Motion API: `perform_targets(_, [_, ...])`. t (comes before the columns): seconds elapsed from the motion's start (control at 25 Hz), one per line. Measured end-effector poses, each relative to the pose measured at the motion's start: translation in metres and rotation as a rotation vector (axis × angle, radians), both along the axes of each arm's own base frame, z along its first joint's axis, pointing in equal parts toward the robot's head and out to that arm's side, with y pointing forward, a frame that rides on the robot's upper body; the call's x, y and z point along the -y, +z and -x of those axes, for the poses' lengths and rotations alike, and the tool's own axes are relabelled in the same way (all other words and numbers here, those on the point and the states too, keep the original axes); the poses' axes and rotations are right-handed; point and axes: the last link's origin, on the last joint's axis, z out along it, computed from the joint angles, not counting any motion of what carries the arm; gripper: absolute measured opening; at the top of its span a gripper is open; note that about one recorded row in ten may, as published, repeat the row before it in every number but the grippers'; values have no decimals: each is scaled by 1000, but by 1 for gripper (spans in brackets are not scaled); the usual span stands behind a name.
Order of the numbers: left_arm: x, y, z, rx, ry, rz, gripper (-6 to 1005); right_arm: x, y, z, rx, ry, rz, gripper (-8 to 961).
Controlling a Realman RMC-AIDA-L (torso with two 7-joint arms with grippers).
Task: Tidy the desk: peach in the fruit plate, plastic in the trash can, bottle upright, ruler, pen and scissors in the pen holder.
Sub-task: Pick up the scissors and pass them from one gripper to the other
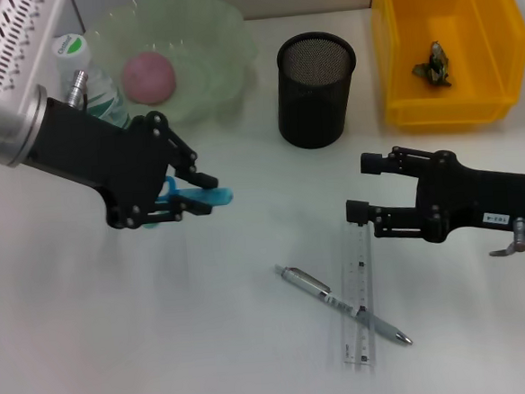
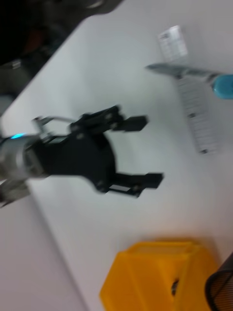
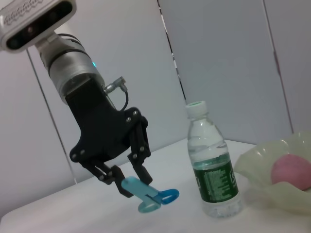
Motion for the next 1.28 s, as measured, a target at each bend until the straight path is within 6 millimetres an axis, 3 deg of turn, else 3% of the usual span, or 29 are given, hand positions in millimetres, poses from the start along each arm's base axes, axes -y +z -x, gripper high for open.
perform_targets(0.08, [3,-2,-1,88,71,7,205,-1,4,-1,5,6,1,813])
perform_targets(0.2, [3,-2,-1,88,71,7,206,-2,7,-2,8,9,4,813])
perform_targets(0.36, [8,-8,-1,262,211,19,208,3,13,-5,9,25,30,813])
perform_targets(0.48, [8,-8,-1,282,222,21,209,7,14,-7,20,35,48,813])
perform_targets(0.52, [10,-11,2,369,279,33,210,7,14,-7,20,35,48,813])
perform_targets(0.84, [18,-20,11,577,418,80,213,13,11,-10,67,108,46,813])
perform_targets(1.28, [21,-37,18,717,517,109,218,23,11,-12,59,159,19,813])
